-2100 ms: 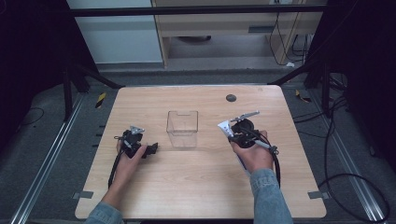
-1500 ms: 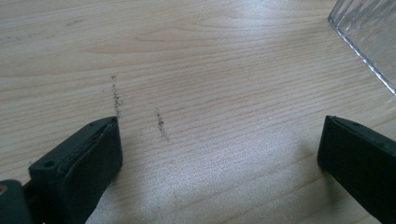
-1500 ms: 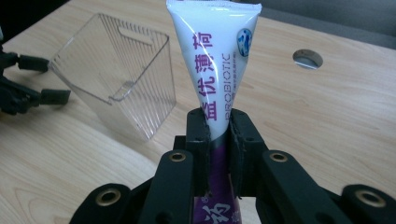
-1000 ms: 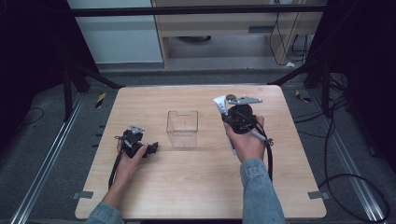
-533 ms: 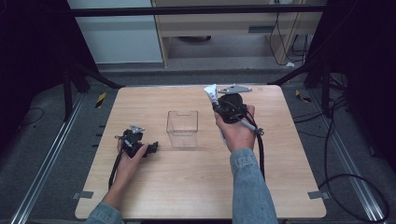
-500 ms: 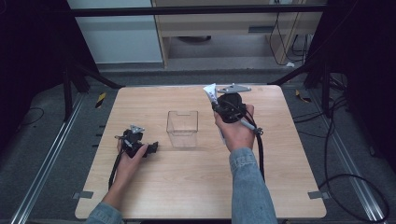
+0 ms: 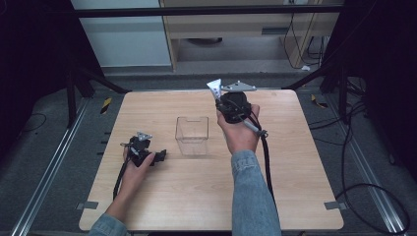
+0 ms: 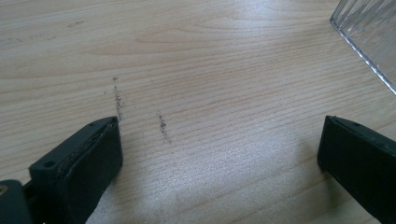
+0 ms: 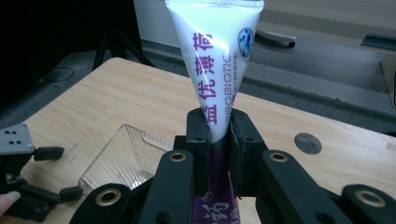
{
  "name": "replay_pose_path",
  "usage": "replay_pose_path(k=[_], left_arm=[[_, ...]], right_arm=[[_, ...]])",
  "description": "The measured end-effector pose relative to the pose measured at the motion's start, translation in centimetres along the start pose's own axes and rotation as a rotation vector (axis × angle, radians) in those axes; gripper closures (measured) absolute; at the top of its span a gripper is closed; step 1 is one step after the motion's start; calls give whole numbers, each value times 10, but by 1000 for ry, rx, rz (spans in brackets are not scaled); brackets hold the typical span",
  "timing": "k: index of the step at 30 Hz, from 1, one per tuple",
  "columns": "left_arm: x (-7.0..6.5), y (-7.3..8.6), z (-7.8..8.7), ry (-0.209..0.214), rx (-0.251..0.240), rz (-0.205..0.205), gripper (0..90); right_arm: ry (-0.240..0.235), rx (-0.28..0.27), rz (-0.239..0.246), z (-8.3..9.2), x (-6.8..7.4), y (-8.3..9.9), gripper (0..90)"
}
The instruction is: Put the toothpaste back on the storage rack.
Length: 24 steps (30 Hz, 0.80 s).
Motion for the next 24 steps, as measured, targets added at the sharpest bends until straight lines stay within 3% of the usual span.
replay_pose_path(k=[9, 24], left_arm=[[1, -1, 0, -6, 2, 3, 0], [1, -2, -2, -12, 1, 14, 0]], right_arm=[[-15, -39, 25, -6, 11, -14, 798], [-19, -104, 14, -13, 20, -28, 798]])
Point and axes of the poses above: each handheld gripper's, and its own axes: z roughly backward along the jaws, y roughly out of its underside, x roughly to its left, the point moved 1 cm from there along -z, roughly forward along the jaws, and after that the axes turned 4 degrees about -y, right-handed, at the moved point
